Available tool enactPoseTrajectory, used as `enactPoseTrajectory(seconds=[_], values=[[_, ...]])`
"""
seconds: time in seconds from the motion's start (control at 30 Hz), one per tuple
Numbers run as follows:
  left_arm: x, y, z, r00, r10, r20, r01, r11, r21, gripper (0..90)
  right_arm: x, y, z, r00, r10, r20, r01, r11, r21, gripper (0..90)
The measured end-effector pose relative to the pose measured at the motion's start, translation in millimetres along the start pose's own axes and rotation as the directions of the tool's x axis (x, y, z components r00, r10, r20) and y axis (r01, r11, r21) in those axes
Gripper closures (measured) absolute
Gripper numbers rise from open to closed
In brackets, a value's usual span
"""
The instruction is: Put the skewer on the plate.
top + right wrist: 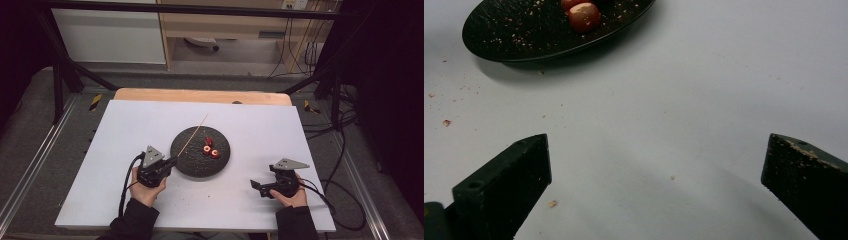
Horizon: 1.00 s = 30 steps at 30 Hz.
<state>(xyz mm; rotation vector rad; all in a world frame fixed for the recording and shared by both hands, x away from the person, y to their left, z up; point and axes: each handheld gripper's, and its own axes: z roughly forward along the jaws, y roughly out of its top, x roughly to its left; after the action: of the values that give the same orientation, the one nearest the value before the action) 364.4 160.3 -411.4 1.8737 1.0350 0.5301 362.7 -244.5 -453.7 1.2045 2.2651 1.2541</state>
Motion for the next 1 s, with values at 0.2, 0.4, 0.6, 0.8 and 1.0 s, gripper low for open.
enactPoseTrajectory(seconds=[0.2, 0.4, 0.6, 0.8, 1.0], values=[[-5.8, -2.4, 17.0, 0.9999, -0.013, -0.011, 0.013, 0.9992, 0.038, 88.3, 0.3, -0.3, 0.3, 1.0, 0.001, -0.005, -0.001, 1.0, 0.003, 1.0], [-4.8, -4.8, 29.4, 0.9993, -0.019, -0.033, 0.021, 0.9977, 0.065, 88.3, 0.6, -0.6, 1.0, 1.0, 0.001, -0.004, -0.001, 1.0, 0.004, 1.1], [-5.4, -9.5, 37.9, 0.9984, -0.024, -0.051, 0.029, 0.9956, 0.089, 88.3, 0.5, -0.6, 0.8, 1.0, 0.0, -0.002, 0.0, 1.0, 0.006, 1.1], [-7.7, -11.9, 43.2, 0.9973, -0.017, -0.072, 0.025, 0.9922, 0.122, 88.3, 0.7, -1.0, 1.5, 1.0, -0.001, 0.0, 0.001, 1.0, 0.013, 1.2], [-11.8, -13.1, 46.0, 0.9969, -0.015, -0.077, 0.025, 0.9905, 0.135, 88.2, 0.9, -1.2, 1.6, 1.0, 0.0, 0.0, 0.0, 1.0, 0.013, 1.3]])
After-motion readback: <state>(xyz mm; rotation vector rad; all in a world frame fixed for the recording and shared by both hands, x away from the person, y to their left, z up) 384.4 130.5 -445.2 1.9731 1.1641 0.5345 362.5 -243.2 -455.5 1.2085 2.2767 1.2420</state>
